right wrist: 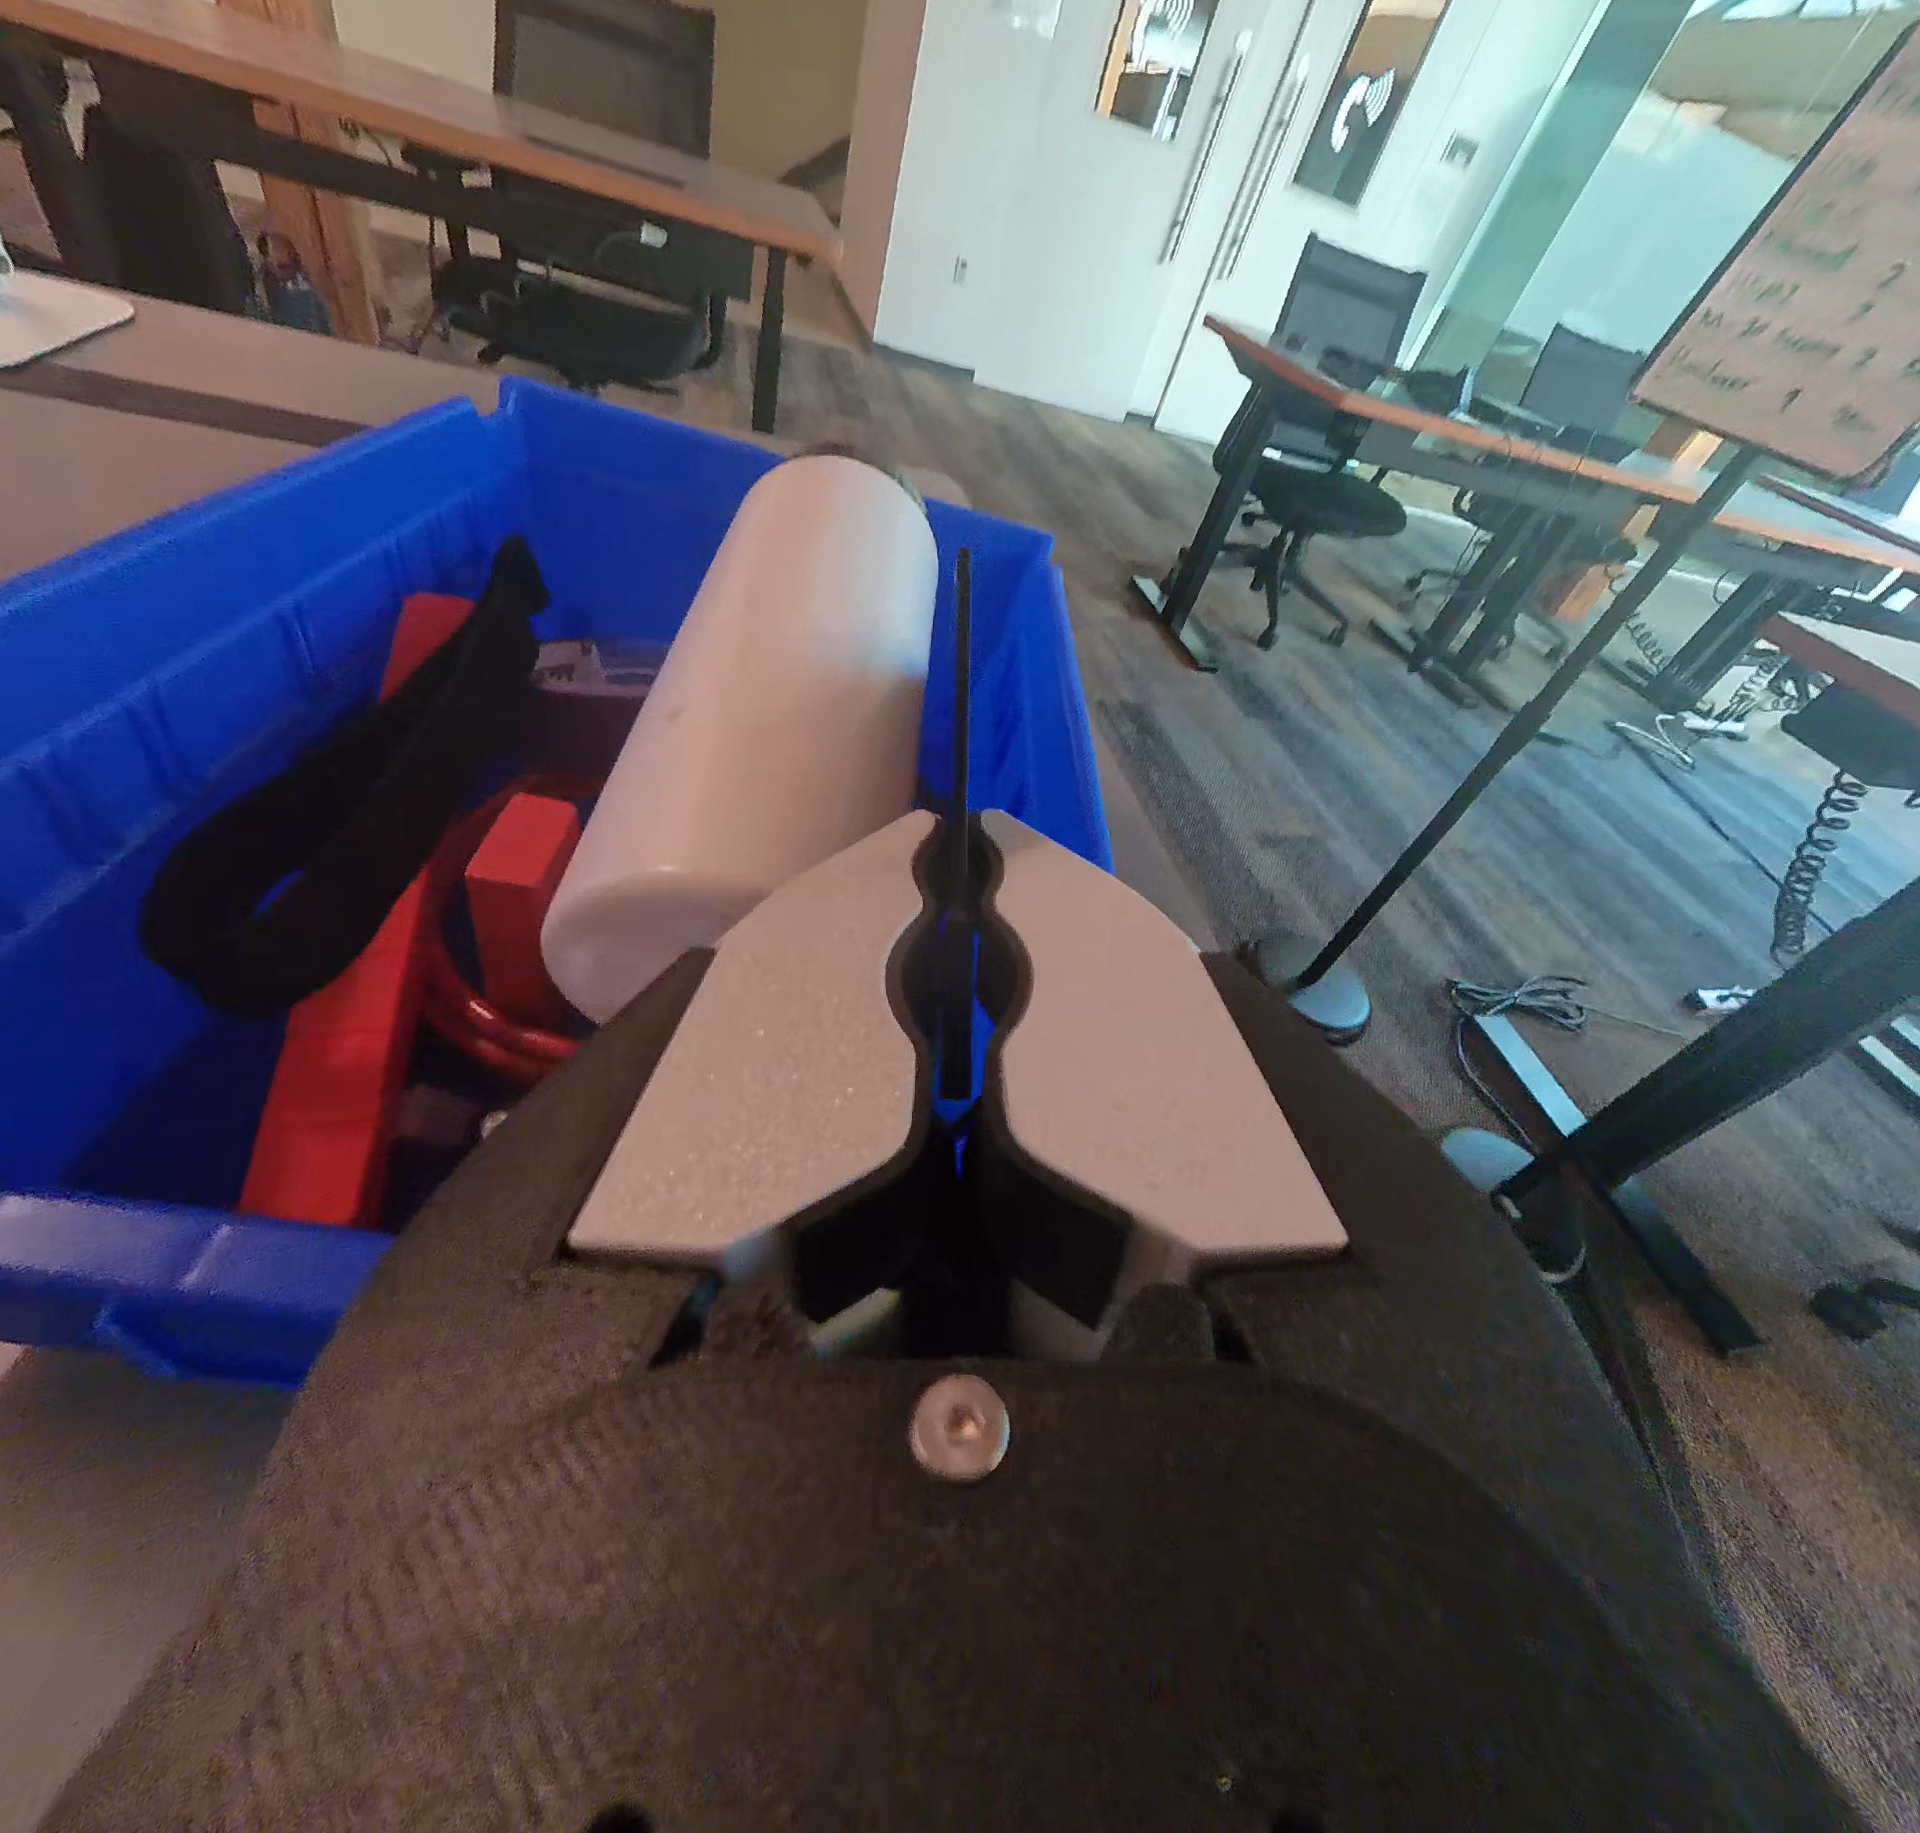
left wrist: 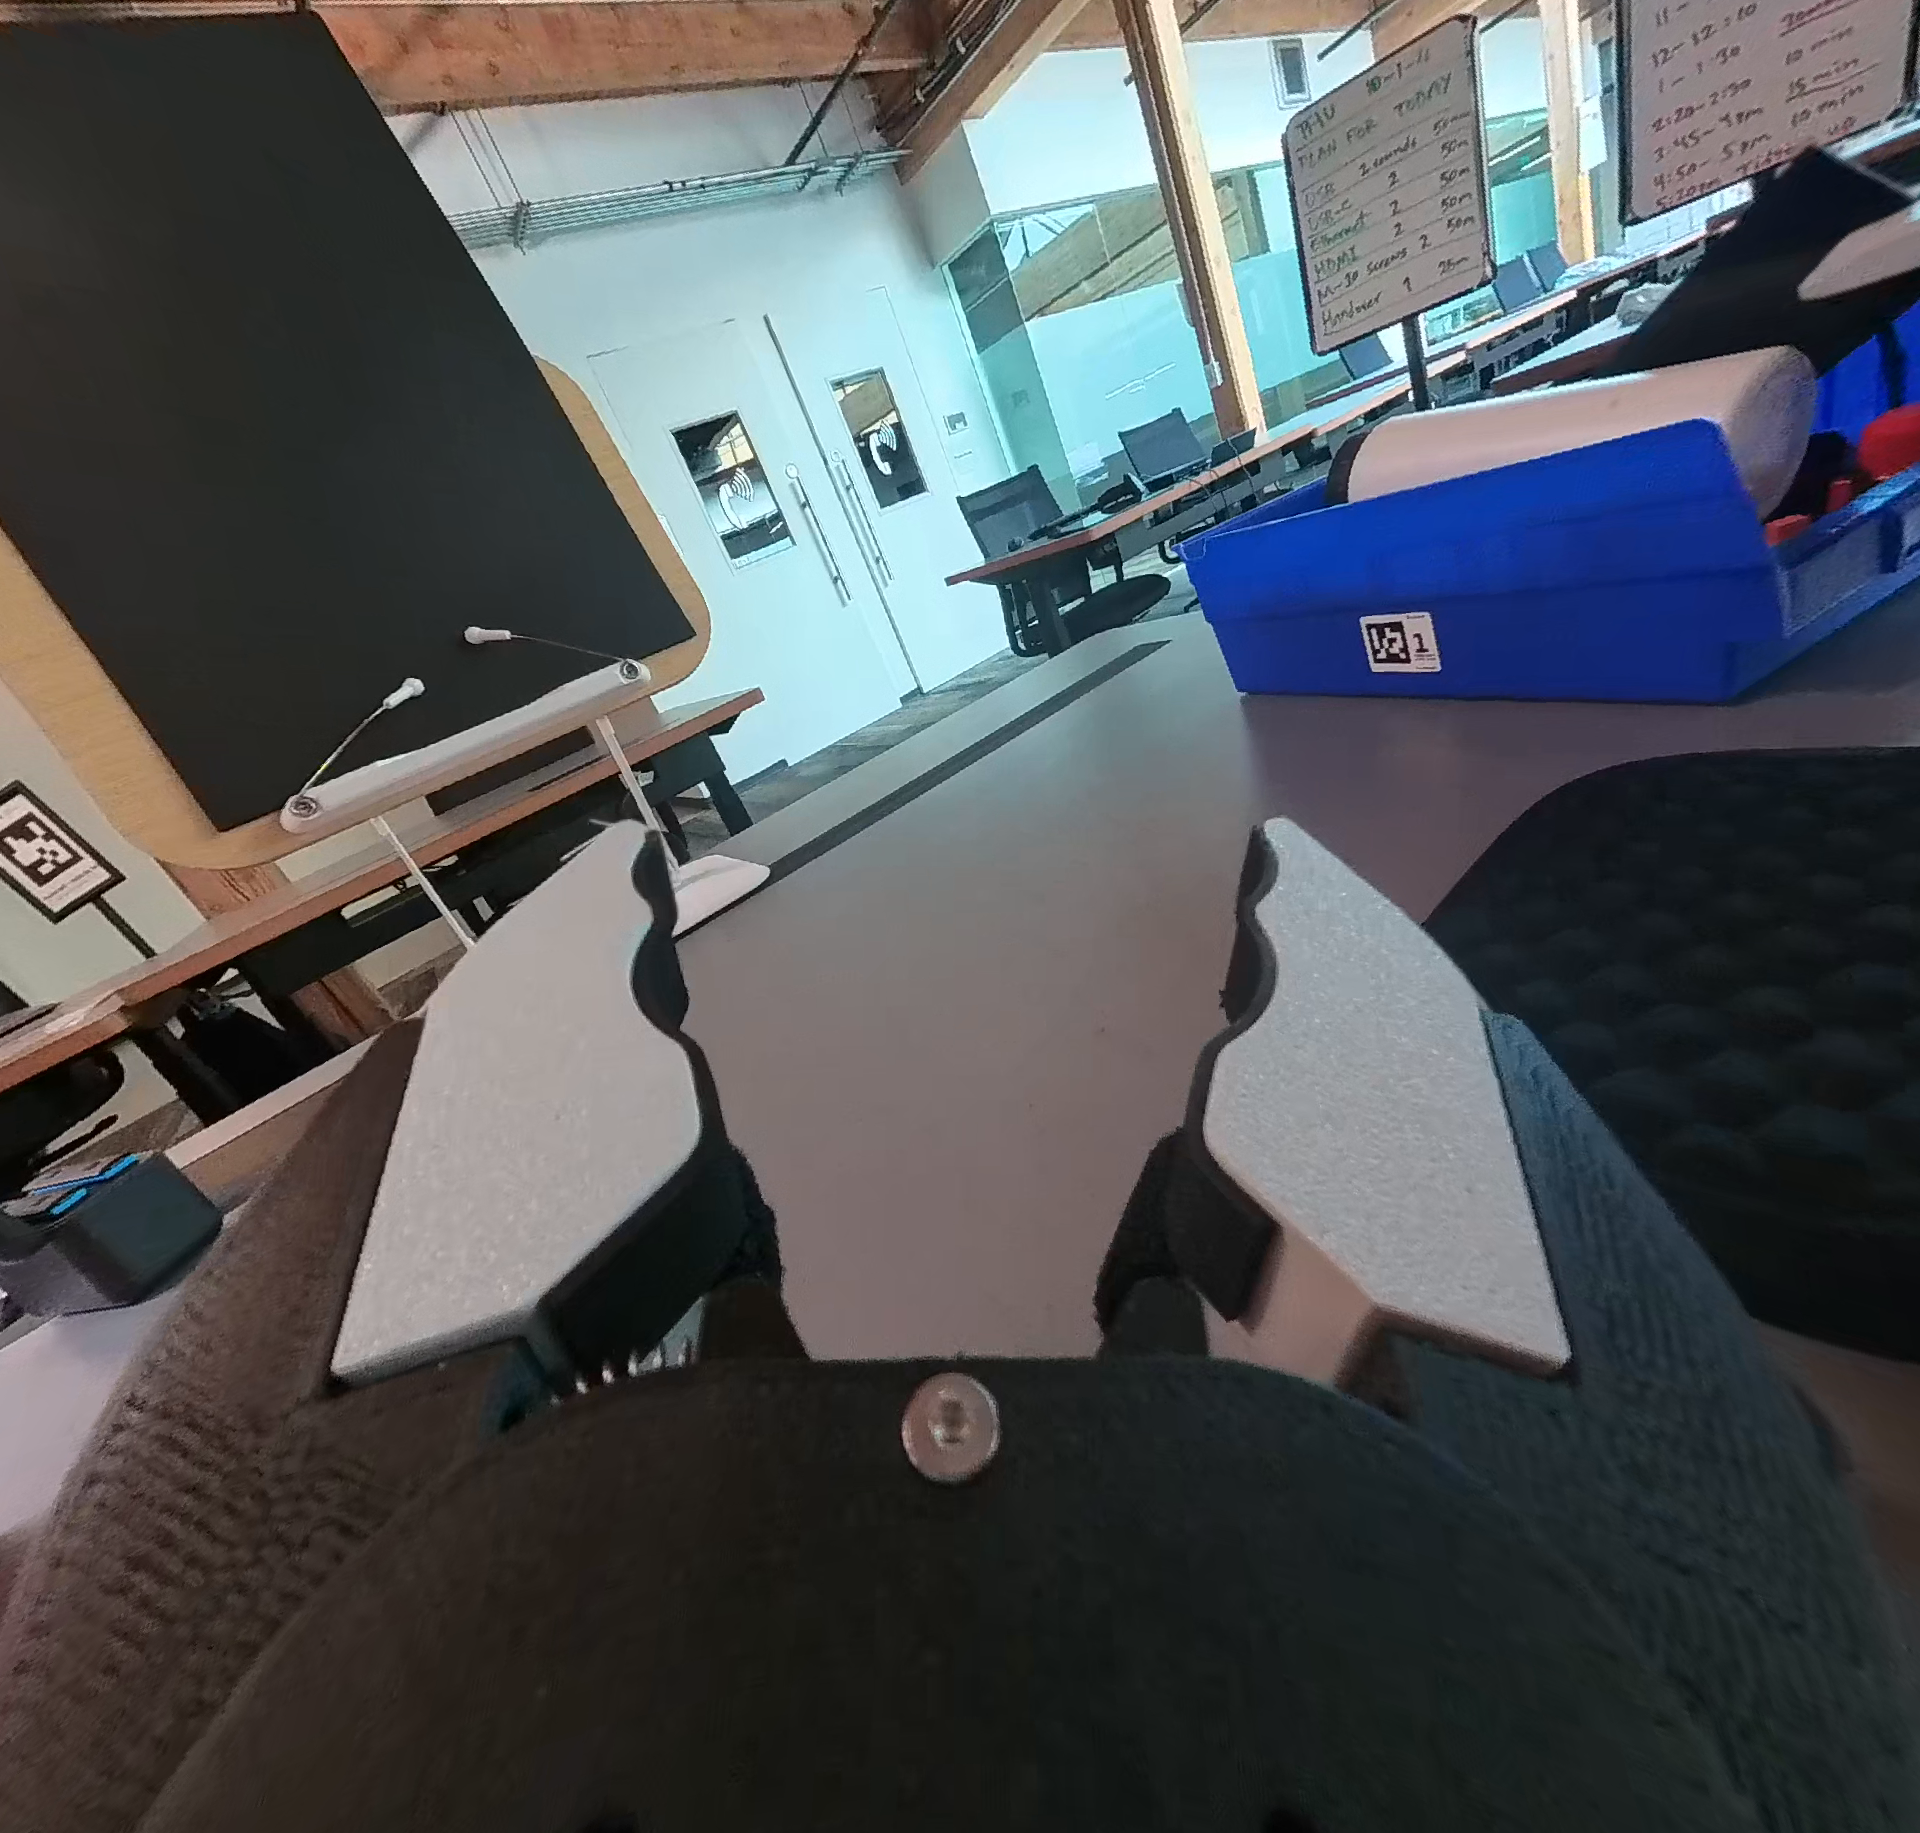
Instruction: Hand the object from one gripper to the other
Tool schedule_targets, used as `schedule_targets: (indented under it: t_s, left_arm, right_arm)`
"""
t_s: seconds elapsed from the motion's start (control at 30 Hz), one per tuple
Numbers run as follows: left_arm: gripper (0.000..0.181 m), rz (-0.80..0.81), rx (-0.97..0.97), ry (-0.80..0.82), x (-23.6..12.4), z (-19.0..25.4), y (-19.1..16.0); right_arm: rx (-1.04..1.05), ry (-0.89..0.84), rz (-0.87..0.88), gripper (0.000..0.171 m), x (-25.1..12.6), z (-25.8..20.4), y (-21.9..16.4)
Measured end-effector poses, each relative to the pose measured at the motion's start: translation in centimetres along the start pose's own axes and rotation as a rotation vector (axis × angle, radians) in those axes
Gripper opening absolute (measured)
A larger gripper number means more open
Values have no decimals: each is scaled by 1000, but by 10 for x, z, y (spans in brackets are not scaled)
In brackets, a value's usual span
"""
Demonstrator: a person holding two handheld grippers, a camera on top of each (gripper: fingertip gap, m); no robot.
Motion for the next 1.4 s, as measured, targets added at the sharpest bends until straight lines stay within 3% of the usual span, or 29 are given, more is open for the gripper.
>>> schedule_targets:
  t_s: [0.33, 0.57, 0.8, 0.97, 1.23, 1.3, 1.4]
  left_arm:
    - [103, -8, -24, -15, 1, 0, -1]
    - [103, -19, -29, -20, 1, 1, -3]
    - [103, -28, -25, -28, 1, 2, -4]
    - [103, -23, -31, -30, 1, 2, -4]
    - [103, -23, -31, -31, 1, 2, -4]
    - [103, -24, -30, -31, 1, 2, -4]
    - [103, -23, -29, -31, 1, 2, -4]
  right_arm:
    - [-83, 4, -302, 3, 0, -3, -4]
    - [-68, 31, -410, 5, 0, -3, -10]
    - [-69, 15, -432, 5, 2, -5, -12]
    - [4, 122, -410, 20, 2, -8, -10]
    - [-50, 140, -400, 29, -7, -8, -1]
    - [-58, 150, -373, 29, -12, -8, 5]
    - [-118, 128, -294, 7, -16, -7, 10]
Point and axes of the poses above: each gripper's, where its closed fingertips meet, x out along the fingers, y out of its top, z = x × y across the jaws, the point moved 9 cm from there along -x, back along the fingers, and after that the axes turned 3 degrees about y, right-handed, at the moved point
